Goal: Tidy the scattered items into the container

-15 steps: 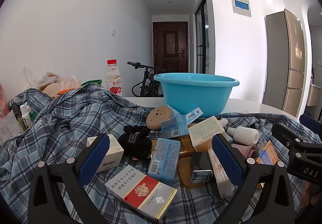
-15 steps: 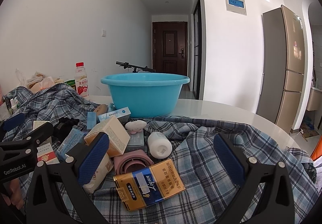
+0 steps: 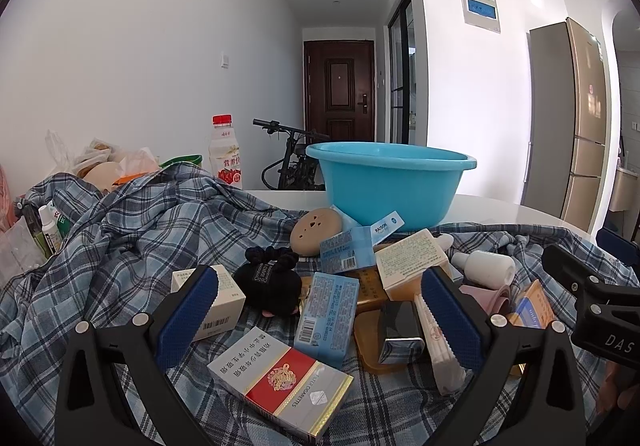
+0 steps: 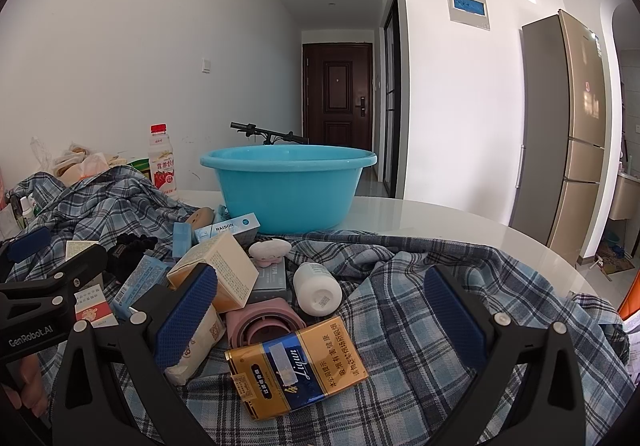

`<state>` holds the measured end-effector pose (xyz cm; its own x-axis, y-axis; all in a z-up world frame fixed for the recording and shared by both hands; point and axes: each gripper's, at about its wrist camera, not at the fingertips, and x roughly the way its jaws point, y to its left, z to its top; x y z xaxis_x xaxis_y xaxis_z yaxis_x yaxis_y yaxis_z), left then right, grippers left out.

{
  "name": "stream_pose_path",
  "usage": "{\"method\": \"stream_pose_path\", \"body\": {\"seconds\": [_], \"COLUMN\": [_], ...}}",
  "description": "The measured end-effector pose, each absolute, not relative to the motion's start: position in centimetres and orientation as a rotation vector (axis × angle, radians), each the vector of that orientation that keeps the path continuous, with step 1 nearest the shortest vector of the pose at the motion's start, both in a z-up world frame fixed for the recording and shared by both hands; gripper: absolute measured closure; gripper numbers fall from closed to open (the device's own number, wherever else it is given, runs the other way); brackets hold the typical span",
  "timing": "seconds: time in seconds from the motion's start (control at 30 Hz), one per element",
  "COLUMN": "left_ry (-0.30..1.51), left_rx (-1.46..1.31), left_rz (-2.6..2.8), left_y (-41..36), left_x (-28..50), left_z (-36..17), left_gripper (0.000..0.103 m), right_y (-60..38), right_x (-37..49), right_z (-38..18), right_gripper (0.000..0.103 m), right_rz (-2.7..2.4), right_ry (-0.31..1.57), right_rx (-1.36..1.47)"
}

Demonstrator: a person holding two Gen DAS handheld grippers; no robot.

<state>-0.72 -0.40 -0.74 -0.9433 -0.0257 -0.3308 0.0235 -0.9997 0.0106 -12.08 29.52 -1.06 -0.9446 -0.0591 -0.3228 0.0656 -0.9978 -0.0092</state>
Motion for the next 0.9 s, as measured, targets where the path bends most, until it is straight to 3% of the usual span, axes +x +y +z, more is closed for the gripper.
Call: {"method": "stream_pose_path", "body": {"seconds": [0.9], "left_ry": [-0.006], "left_rx": [0.529], "left_rz": [-3.073], "left_y": [-0.40], "left_x": [-0.59], "left_z": [-1.03], "left_gripper": [0.000], "right_y": [29.74], "right_x": [-12.63], "right_z": [-1.23], "right_gripper": [0.000], "right_rz": [-3.025], "right_ry": [0.015], "right_rx": [0.556]}}
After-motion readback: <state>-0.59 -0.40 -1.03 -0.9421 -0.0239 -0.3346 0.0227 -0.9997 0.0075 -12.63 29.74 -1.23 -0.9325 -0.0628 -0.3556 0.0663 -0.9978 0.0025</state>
